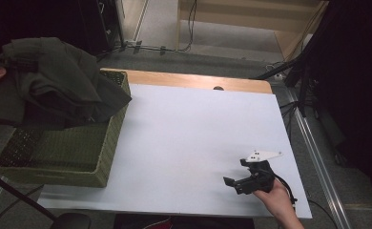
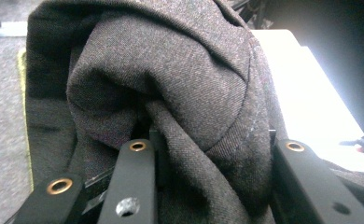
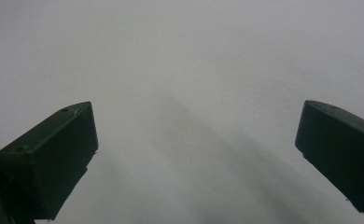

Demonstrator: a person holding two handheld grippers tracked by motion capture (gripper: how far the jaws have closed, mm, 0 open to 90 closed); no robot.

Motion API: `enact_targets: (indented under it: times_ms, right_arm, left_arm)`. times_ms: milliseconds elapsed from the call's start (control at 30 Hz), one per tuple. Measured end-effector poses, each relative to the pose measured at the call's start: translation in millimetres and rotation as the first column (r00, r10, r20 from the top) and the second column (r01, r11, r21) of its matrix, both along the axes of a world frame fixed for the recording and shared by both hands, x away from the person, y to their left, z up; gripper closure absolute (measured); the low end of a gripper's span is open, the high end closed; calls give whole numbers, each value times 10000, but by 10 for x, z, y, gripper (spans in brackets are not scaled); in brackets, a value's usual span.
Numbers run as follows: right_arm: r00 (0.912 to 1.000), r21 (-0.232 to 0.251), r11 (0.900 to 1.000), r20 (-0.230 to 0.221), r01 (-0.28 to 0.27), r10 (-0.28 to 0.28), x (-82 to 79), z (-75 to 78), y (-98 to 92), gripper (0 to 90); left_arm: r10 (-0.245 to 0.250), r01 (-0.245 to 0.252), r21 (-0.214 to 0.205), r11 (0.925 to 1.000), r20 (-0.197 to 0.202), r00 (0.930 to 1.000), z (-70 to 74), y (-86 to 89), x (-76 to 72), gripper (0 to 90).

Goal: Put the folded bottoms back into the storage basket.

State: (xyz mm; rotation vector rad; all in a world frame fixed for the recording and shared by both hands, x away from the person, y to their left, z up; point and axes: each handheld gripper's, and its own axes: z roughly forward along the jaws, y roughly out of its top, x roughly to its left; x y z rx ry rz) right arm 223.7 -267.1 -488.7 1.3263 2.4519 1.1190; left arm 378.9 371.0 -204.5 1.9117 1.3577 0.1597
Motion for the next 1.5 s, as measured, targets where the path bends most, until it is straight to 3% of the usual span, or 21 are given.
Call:
enact_targets:
  times_ms: [567,833,1100,1300,1500]
  right_arm:
    - [10000,-28,10000,16,-68,68,6,-5,7,0]
    - [10000,-70,9999,2,-75,75,10,-10,27,0]
    - [10000,-71,10000,-17,-67,67,7,-11,25,0]
    - [10000,-88,9999,-1,-100,100,7,-9,36,0]
    - [10000,-53,10000,-8,-37,37,7,-6,25,0]
  left_arm:
    - [134,-126,220,9997,-327,9994,-132,227,-117,650]
    - [-220,239,379,9990,-485,9986,-210,223,-173,649]
    - [-850,861,158,9962,-605,9945,-215,276,-286,649]
    - [-1318,1334,180,9909,-741,9885,-300,185,-259,648]
    - [-1691,1711,168,9851,-856,9819,-421,-27,-132,647]
